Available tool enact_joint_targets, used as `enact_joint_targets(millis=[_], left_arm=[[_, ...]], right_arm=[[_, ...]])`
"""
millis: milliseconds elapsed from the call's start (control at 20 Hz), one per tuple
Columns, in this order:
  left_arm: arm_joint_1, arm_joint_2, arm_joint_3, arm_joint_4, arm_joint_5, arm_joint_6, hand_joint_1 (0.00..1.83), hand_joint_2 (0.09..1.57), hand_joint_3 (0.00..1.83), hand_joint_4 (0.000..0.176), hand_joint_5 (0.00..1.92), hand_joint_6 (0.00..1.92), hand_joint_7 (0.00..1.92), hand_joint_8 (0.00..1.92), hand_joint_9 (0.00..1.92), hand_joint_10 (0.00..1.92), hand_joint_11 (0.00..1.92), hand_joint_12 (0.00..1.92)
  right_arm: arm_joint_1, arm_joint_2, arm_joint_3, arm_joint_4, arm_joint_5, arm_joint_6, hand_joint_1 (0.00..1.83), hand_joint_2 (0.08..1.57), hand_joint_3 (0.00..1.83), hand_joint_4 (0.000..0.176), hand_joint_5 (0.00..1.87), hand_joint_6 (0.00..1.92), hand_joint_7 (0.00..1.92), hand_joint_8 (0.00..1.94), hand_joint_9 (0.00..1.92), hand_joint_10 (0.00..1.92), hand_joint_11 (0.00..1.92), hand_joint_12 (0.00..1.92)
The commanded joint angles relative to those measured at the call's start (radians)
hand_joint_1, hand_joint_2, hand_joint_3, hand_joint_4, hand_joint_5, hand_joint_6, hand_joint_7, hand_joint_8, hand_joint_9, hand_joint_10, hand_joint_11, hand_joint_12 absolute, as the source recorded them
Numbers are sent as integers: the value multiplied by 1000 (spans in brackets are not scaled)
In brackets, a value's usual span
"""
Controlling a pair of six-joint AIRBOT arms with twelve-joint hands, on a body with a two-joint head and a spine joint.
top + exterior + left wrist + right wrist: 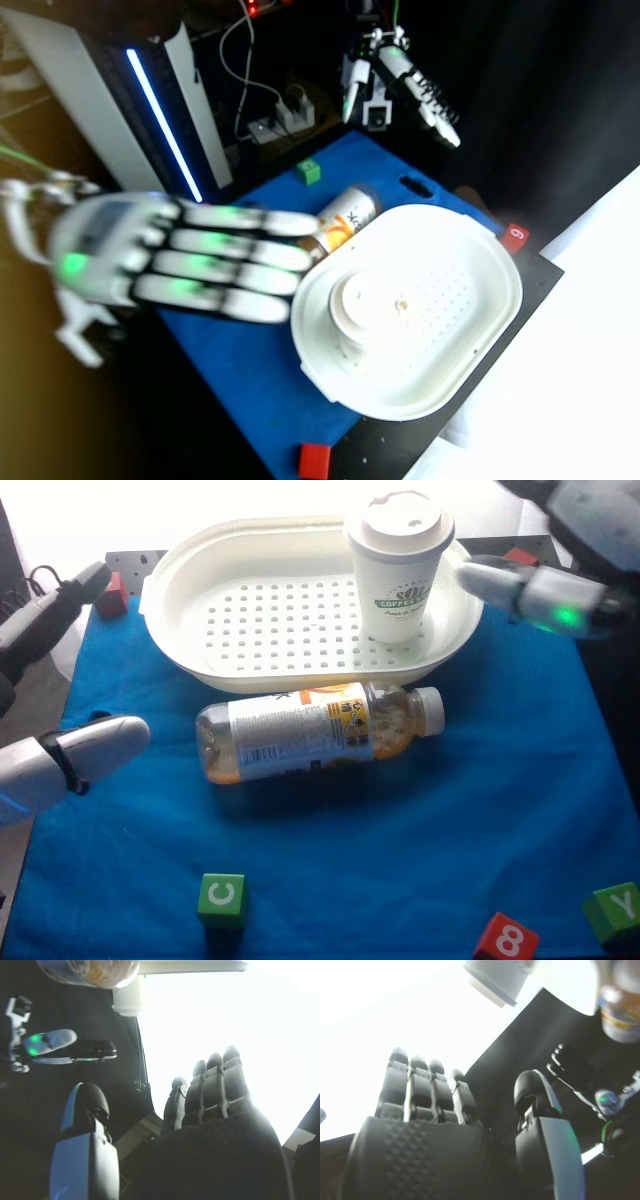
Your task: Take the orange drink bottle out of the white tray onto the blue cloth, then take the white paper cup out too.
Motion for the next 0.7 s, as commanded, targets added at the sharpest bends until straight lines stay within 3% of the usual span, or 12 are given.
enact_joint_targets(millis=[0,50,100,200,250,350,400,450,550,650], left_arm=[[-2,7,0,7,-136,-4,524,1111,7,124,0,0,0,0,0,0,0,0],[-2,7,0,4,-141,-4,506,1104,3,130,0,0,0,0,0,0,0,0],[-1,7,0,2,-144,-4,499,1101,1,112,0,0,0,0,0,0,0,0],[2,7,0,-7,-145,-2,484,1099,0,113,0,0,0,0,0,0,0,0],[4,7,0,-11,-147,-2,509,1102,1,97,0,0,0,0,0,0,0,0],[9,6,0,-16,-147,-2,529,1111,4,93,0,0,0,0,0,0,0,0],[10,6,1,-19,-147,-2,541,1112,4,88,0,0,0,0,0,0,0,0],[10,6,1,-20,-148,-2,528,1109,2,102,0,0,0,0,0,0,0,0],[10,6,2,-20,-149,-2,521,1107,1,100,0,0,0,0,0,0,0,0],[11,6,2,-20,-153,-2,539,1117,4,98,0,0,0,0,0,0,0,0]], right_arm=[[29,-17,21,-2,63,-3,511,1253,0,54,0,0,0,0,0,0,0,0],[49,-42,47,-3,38,-4,528,1233,0,38,0,0,0,0,0,0,0,0],[69,-66,72,-3,13,-4,537,1209,0,44,0,0,0,0,0,0,0,0],[108,-113,124,-9,-49,-5,529,1184,0,50,0,0,0,0,0,0,0,0],[121,-133,146,-11,-75,-6,596,1153,0,67,0,0,0,0,0,0,0,0],[143,-181,201,-12,-134,-8,631,1133,0,85,0,0,0,0,0,0,0,0],[151,-202,225,-12,-156,-8,640,1132,0,80,0,0,0,0,0,0,0,0],[155,-219,245,-12,-170,-8,658,1123,0,71,0,0,0,0,0,0,0,0],[159,-250,278,-10,-196,-8,656,1120,0,27,0,0,0,0,0,0,6,3],[159,-271,299,-6,-219,-8,658,1112,0,24,0,0,0,0,0,0,2,1]])
